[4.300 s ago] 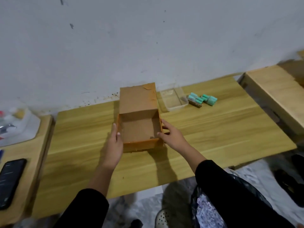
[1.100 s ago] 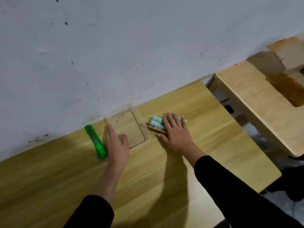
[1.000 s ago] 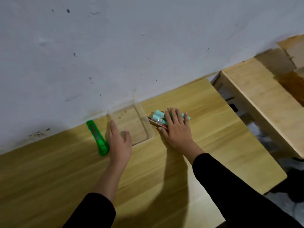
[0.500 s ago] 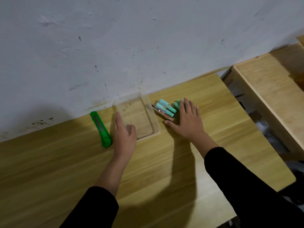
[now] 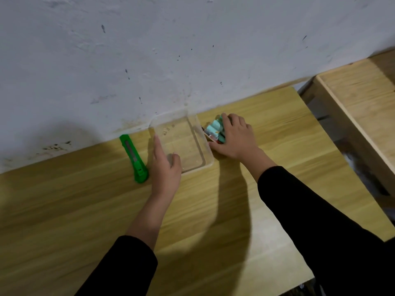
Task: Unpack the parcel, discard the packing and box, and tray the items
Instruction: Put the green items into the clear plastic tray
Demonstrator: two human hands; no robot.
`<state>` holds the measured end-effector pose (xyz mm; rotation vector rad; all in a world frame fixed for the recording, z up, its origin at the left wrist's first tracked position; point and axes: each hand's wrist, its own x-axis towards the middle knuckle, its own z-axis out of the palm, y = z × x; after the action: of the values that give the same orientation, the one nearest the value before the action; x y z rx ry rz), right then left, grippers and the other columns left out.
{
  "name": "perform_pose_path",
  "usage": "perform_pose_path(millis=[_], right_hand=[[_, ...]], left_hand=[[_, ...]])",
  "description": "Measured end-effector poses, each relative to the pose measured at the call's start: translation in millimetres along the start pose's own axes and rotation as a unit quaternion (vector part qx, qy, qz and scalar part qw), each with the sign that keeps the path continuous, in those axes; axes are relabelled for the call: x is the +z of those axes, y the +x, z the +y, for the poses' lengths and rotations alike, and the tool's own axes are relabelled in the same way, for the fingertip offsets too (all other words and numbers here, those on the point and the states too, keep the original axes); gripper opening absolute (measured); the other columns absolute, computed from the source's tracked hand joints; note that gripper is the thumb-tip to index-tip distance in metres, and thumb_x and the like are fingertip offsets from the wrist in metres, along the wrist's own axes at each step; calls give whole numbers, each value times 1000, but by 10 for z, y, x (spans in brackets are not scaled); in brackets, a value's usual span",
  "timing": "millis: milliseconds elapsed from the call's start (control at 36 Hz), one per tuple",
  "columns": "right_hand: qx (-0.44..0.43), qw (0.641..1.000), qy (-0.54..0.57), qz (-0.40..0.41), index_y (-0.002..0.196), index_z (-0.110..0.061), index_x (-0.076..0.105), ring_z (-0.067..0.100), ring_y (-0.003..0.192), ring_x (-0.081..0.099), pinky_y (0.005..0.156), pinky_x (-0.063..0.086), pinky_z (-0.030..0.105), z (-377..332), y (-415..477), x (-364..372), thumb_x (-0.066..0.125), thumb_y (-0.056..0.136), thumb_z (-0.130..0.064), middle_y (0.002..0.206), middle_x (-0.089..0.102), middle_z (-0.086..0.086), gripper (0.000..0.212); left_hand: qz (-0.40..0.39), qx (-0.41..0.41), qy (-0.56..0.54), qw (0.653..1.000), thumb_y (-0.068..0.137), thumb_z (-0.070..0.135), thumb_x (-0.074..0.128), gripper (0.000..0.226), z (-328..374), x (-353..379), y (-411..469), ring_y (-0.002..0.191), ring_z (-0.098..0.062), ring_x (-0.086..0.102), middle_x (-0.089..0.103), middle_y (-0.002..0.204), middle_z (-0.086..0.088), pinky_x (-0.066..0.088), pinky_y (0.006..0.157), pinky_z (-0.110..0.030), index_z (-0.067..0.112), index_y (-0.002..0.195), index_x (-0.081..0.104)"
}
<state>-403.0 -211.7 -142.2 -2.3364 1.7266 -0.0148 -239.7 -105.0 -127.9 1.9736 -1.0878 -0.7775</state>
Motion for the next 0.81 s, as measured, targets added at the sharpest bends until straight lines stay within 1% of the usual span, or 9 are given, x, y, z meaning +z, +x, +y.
perform_pose_path(millis=[111, 194, 250, 361, 528, 667, 694, 750, 806], right_hand=[[9, 1000, -19, -4, 140, -15, 25, 34, 118, 39, 93, 37, 44, -41, 16, 9, 48, 75, -66, 129, 40, 18, 86], [14, 999, -35, 2, 135, -22, 30, 34, 111, 41, 87, 38, 42, -81, -2, 27, 42, 77, -66, 122, 43, 19, 73], [25, 999, -32, -1, 132, -23, 33, 34, 109, 41, 86, 38, 42, -97, -24, 30, 44, 79, -64, 120, 42, 19, 69], [56, 998, -10, -6, 127, -20, 38, 34, 109, 39, 85, 38, 42, -104, -103, 13, 48, 78, -58, 119, 41, 18, 63], [105, 994, 27, -3, 122, -20, 41, 35, 103, 41, 83, 39, 42, -55, -218, -13, 52, 78, -52, 117, 41, 16, 55], [126, 991, 45, -4, 122, -21, 41, 35, 102, 42, 83, 40, 42, -20, -301, -22, 53, 78, -51, 118, 40, 16, 55], [131, 990, 52, -3, 122, -21, 41, 35, 103, 42, 83, 40, 42, -13, -319, -27, 54, 78, -51, 118, 40, 16, 55], [145, 986, 77, 1, 123, -21, 42, 36, 103, 42, 83, 39, 42, -1, -354, -44, 55, 78, -49, 118, 40, 16, 55], [159, 981, 109, 8, 124, -21, 42, 36, 104, 41, 84, 38, 42, 0, -382, -74, 56, 77, -47, 117, 41, 16, 55]], left_hand=[[-7, -18, -24, 1000, 94, 7, 46, 66, 17, 14, -14, 67, 20, 40, 32, 147, -8, 23, 68, 8, 10, 149, 9], [-9, -44, -37, 998, 95, 9, 45, 67, 26, 20, -28, 96, 20, 34, 27, 151, -4, 19, 67, 16, 15, 150, 6], [-15, -51, -43, 998, 96, 9, 44, 68, 63, 13, -52, 103, 12, 35, 25, 153, -3, 17, 66, 17, 16, 150, 4], [-32, -52, -64, 996, 96, 7, 43, 68, 112, -2, -87, 75, 38, 39, 19, 154, -5, 22, 56, 15, 14, 149, 0], [-37, -56, -72, 995, 96, 7, 42, 68, 93, -6, -112, 53, 41, 28, 14, 156, -5, 27, 51, 11, 15, 149, -1], [-26, -59, -69, 995, 97, 10, 42, 70, 73, 7, -120, 100, 18, 31, 9, 157, 0, 22, 58, 16, 20, 149, -3], [-26, -57, -71, 996, 97, 9, 42, 69, 78, 7, -126, 86, 5, 34, 9, 157, 0, 22, 59, 15, 20, 149, -3], [-32, -45, -75, 996, 98, 7, 39, 67, 94, 0, -144, 98, 29, 41, 9, 156, 0, 24, 58, 14, 19, 149, -3], [-35, -35, -75, 996, 98, 5, 35, 65, 96, -12, -159, 74, 29, 47, 11, 154, 4, 30, 54, 10, 18, 149, -4]])
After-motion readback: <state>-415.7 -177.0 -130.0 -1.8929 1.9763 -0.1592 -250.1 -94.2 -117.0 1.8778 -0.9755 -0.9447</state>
